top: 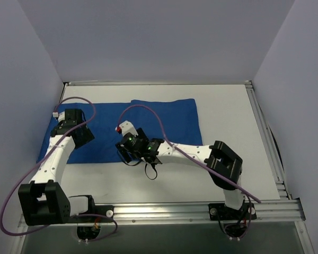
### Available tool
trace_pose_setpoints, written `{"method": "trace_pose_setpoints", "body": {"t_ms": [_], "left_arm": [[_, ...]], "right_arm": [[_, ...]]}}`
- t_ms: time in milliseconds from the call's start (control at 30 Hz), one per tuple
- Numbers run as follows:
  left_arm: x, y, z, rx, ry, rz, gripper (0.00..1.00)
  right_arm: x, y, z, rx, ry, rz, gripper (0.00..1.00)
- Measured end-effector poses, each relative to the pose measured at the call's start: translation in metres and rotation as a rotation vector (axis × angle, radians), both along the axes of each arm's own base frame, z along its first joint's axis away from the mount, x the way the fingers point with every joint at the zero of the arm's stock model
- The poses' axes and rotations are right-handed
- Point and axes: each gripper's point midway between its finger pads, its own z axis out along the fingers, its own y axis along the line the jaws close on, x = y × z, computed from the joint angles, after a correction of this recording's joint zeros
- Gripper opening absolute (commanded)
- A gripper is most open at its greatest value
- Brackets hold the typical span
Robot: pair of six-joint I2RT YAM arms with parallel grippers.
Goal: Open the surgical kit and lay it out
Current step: Open the surgical kit at the center of the board.
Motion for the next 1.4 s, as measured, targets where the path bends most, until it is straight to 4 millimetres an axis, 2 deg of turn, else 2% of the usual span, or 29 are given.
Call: {"method": "trace_pose_setpoints", "body": {"t_ms": [200, 300, 433, 567, 667, 1400], "left_arm": [[-0.013, -0.001, 0.009, 0.005, -0.034, -0.019, 0.94], [-0.015, -0.002, 0.005, 0.001, -0.023, -0.023, 0.94], [-0.018, -0.003, -0.001, -0.006, -0.008, -0.028, 0.94], [-0.018, -0.004, -0.003, -0.008, -0.006, -0.030, 0.94], [-0.016, -0.005, -0.004, -0.011, -0.005, -0.032, 0.94], [-0.002, -0.009, -0.028, -0.019, 0.038, -0.048, 0.94]], "right_arm": [[-0.007, 0.023, -0.041, -0.067, 0.015, 0.025, 0.65], [-0.005, 0.023, -0.059, -0.108, 0.015, 0.016, 0.63], [-0.002, 0.019, -0.073, -0.144, 0.008, -0.003, 0.59], [0.000, 0.019, -0.073, -0.144, -0.003, -0.012, 0.50], [0.000, 0.019, -0.073, -0.142, -0.003, -0.017, 0.47], [0.016, 0.014, -0.061, -0.104, 0.064, 0.020, 0.52]]}}
